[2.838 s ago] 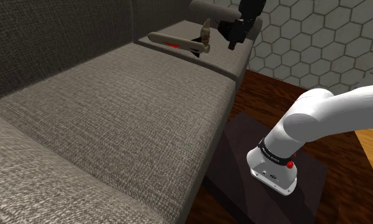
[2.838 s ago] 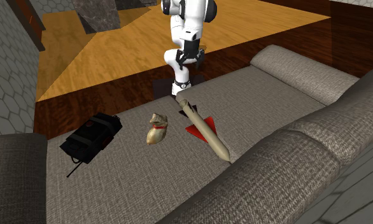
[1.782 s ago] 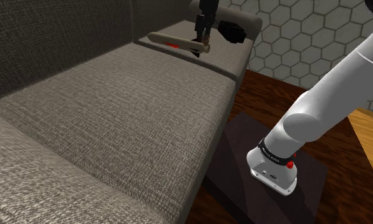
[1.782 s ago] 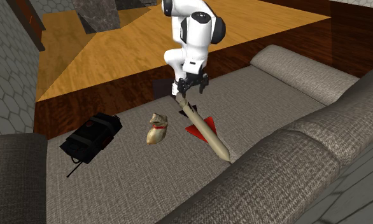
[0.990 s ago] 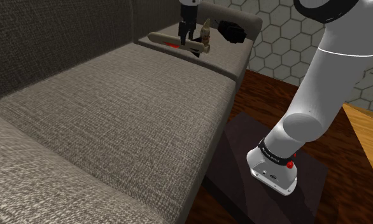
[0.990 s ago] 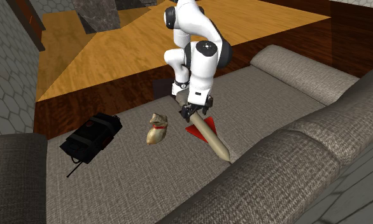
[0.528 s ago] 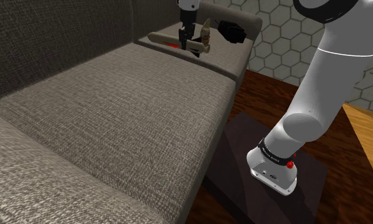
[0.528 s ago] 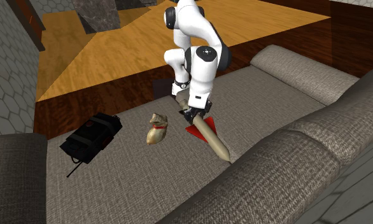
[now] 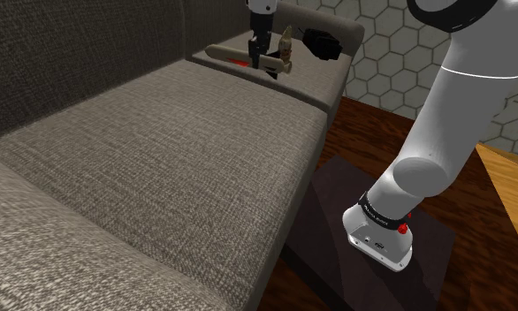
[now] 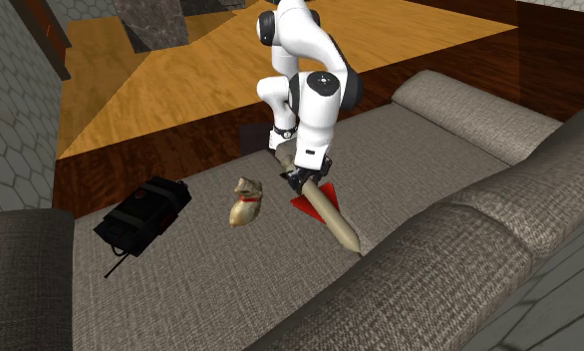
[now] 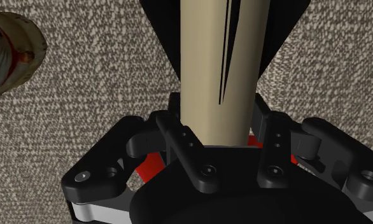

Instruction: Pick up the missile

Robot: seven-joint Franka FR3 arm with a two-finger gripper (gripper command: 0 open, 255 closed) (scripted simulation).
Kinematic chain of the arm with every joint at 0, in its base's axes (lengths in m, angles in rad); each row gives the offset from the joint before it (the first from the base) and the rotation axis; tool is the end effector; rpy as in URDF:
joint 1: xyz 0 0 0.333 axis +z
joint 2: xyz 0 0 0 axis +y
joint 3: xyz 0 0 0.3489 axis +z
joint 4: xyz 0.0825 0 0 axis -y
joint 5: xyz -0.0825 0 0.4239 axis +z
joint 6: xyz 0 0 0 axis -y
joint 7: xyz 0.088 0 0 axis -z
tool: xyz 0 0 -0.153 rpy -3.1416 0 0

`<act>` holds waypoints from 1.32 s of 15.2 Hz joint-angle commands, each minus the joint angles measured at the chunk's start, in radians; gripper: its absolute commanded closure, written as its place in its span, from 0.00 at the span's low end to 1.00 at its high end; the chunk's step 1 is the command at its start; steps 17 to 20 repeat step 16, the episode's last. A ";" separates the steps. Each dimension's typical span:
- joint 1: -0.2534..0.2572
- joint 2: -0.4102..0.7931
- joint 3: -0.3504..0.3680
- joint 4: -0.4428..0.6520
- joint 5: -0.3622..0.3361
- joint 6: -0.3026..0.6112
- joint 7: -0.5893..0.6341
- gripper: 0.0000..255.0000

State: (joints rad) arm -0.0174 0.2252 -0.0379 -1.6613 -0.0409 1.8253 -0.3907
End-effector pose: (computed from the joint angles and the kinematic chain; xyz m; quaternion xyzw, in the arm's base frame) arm 0.6642 -0.0403 0.4436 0.9842 0.1728 -0.0350 0.0165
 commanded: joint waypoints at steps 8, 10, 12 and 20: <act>0.000 -0.007 0.000 0.104 0.001 -0.111 -0.005 1.00; 0.000 -0.007 0.000 0.132 0.001 -0.138 -0.006 1.00; 0.000 -0.005 0.000 0.161 0.001 -0.166 -0.007 1.00; 0.000 -0.002 0.000 0.194 0.001 -0.196 -0.008 1.00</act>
